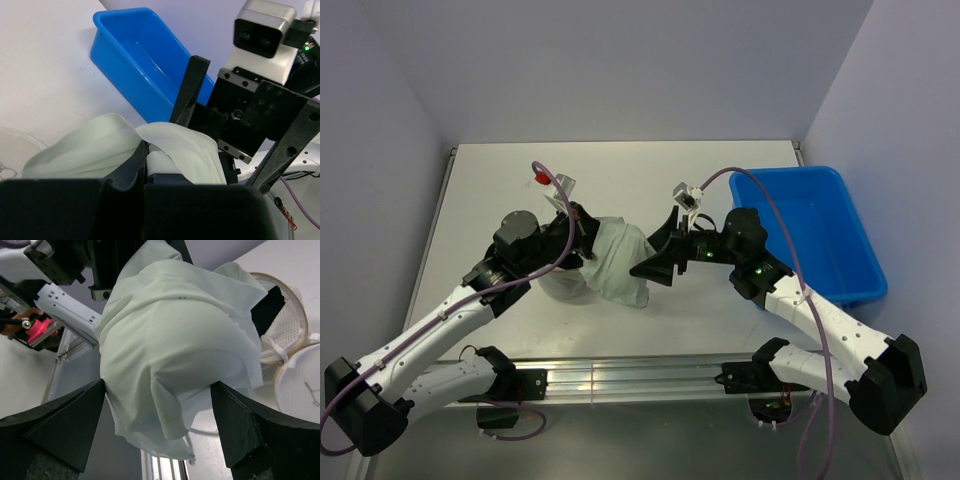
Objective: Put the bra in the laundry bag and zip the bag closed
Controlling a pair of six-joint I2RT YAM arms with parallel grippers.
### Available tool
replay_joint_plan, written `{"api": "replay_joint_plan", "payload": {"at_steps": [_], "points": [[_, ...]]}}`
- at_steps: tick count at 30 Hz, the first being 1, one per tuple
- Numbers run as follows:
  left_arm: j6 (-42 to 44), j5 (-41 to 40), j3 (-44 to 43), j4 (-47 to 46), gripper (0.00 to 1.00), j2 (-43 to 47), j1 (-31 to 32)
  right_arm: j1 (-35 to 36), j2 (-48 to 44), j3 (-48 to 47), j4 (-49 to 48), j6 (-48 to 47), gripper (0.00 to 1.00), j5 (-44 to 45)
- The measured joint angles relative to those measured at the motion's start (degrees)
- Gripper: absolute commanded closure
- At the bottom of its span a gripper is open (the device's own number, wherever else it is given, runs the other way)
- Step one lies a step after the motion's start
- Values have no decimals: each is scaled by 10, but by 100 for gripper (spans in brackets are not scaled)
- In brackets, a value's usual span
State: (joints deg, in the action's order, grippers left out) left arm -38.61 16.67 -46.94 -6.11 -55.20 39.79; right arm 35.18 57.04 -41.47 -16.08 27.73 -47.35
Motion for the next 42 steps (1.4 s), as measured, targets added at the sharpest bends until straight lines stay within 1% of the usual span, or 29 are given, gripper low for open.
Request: {"api": "replay_joint_plan", "payload": {"at_steps": [2, 4, 5, 6, 7, 8, 9, 10, 11, 13, 14, 17, 20, 22, 24, 27, 31, 32, 33, 36, 38, 42], "points": [[0, 0, 2, -5, 100, 0, 0, 5, 10, 8, -31, 17, 12, 4], [0, 0, 5, -5, 100, 1, 0, 8, 14, 19, -54, 33, 19, 13], [1, -1, 7, -5, 100, 3, 0, 9, 14, 26, -64, 40, 28, 17], [2, -1, 8, -3, 100, 4, 0, 10, 14, 32, -73, 45, 49, 23], [3, -3, 8, -1, 100, 7, 0, 10, 12, 35, -77, 47, 58, 28], [5, -6, 8, 2, 100, 10, 0, 11, 10, 38, -81, 53, 79, 37], [8, -9, 8, 5, 97, 14, 0, 11, 7, 40, -84, 53, 89, 47], [11, -12, 8, 10, 92, 19, 1, 11, 3, 43, -83, 56, 96, 55], [16, -16, 8, 14, 80, 26, 1, 11, -1, 44, -82, 56, 100, 63], [27, -28, 8, 26, 65, 40, 4, 11, -9, 44, -76, 56, 100, 76], [33, -39, 7, 37, 51, 47, 4, 11, -12, 44, -71, 56, 100, 79], [45, -92, -4, 92, 38, 67, 5, 11, -21, 44, -54, 45, 100, 94], [44, -176, -17, 162, 37, 87, 3, 11, -30, 44, -32, 27, 100, 120], [36, -236, -17, 210, 38, 105, -1, 10, -33, 42, -15, 14, 100, 141], [20, -288, -13, 250, 44, 127, -9, 10, -33, 39, -4, 5, 100, 157], [-17, -363, 22, 293, 46, 179, -20, 10, -19, 22, 7, -7, 100, 177], [-80, -432, 101, 336, 43, 245, -32, 11, 47, -26, -23, -10, 100, 177], [-92, -442, 117, 344, 38, 253, -35, 11, 72, -44, -33, -10, 100, 175], [-101, -452, 131, 352, 36, 259, -38, 12, 93, -59, -40, -10, 100, 172], [-117, -470, 151, 362, 34, 256, -52, 19, 172, -129, -59, -13, 100, 157], [-119, -473, 152, 352, 41, 239, -68, 27, 226, -182, -72, -17, 100, 147], [-123, -469, 169, 318, 49, 210, -97, 44, 317, -261, -104, -16, 100, 133]]}}
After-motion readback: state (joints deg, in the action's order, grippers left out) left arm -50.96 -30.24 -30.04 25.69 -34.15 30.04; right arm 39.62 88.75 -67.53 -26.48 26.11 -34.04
